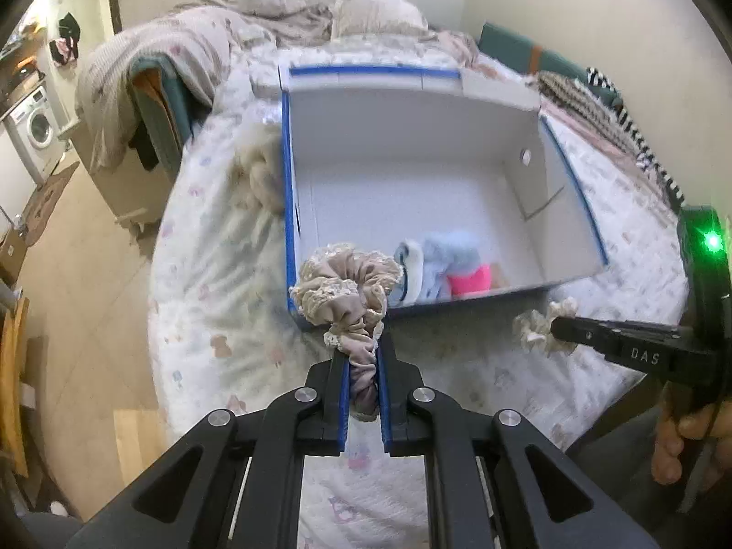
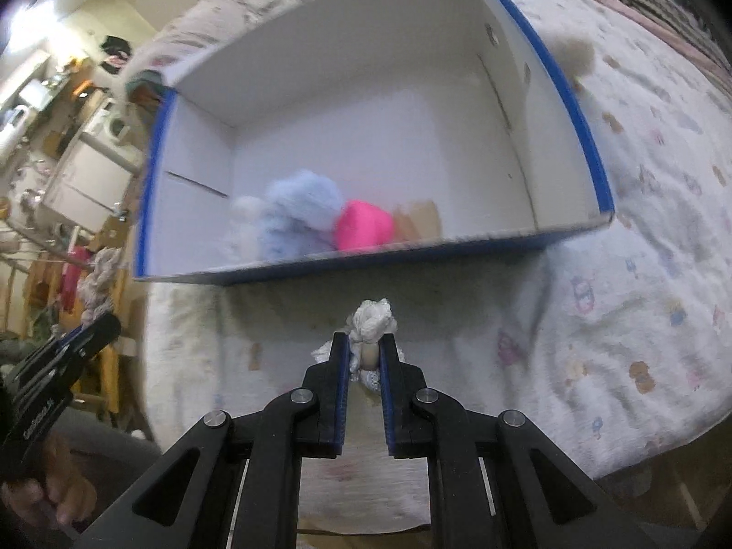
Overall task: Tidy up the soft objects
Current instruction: 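Carry the scrunchie and cream cloth into the box with both tools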
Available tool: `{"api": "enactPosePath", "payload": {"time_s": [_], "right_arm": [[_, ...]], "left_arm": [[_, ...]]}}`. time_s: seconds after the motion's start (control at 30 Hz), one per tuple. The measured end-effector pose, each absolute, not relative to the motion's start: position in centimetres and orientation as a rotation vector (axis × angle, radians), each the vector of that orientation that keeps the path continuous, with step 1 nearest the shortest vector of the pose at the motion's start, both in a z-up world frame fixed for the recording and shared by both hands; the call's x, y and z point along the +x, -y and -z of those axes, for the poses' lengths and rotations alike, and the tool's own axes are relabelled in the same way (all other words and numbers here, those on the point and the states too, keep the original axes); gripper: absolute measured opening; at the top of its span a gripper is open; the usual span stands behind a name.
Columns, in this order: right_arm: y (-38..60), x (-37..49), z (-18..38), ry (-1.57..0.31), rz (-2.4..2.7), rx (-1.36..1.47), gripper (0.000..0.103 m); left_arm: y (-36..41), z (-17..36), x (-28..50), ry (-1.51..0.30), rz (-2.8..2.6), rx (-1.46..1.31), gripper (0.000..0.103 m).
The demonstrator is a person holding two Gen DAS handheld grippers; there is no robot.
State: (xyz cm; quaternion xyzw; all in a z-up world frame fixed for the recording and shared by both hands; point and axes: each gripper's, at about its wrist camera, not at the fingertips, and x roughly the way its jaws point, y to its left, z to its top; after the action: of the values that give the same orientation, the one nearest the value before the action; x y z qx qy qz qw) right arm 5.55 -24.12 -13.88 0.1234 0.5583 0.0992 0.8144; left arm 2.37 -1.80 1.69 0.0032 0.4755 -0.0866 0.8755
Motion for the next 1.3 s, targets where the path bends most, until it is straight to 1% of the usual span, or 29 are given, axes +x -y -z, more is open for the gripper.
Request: {"api": "enactPosePath", "payload": {"time_s": [0.13,0.27,0.4,0.53,0.67,0.8,0.9,1.17,1.3], "right_arm": [[24.1,5.1,11.0,-1.146,-0.261,0.284,0.014],[24.3,5.3,8.8,-1.082,-0.288,0.322,0.014],[24.6,6.7,6.8,-1.037,-0.294,0.359,0.014],[23.8,8.7,6.1,-1.033,-0.287,0.332,0.014],[23.6,10.9,7.0,-1.041,-0.277,0.338,0.014],[24.2,12.4,9.4,-1.073,-0.262,0.382,0.014],[24.0,13.0,10.7,-1.101,-0.269,0.406,0.014],[20.9,13.5,10.6,-1.064,-0.330,0.371,0.014],[20.1,14.1,11.1,-1.077,-0.328,0.354,0.014]], "left_arm": [[1.3,-4.3,3.5,-0.944,0.177,-0.008,0.009],[1.2,-5.3,5.4,-0.929,0.175,-0.043,0.009],[2.1,-5.6,7.7,-0.939,0.184,-0.057,0.009],[3.3,-4.9,10.1,-0.936,0.184,-0.028,0.010],[4.2,-2.8,12.1,-0.963,0.175,-0.021,0.010],[4.7,0.0,13.2,-0.981,0.154,0.019,0.010],[4.6,1.6,13.8,-1.029,0.143,0.008,0.010],[5.8,3.5,14.5,-1.079,0.153,0.049,0.010],[5.4,4.4,14.8,-1.111,0.108,0.029,0.010]]}}
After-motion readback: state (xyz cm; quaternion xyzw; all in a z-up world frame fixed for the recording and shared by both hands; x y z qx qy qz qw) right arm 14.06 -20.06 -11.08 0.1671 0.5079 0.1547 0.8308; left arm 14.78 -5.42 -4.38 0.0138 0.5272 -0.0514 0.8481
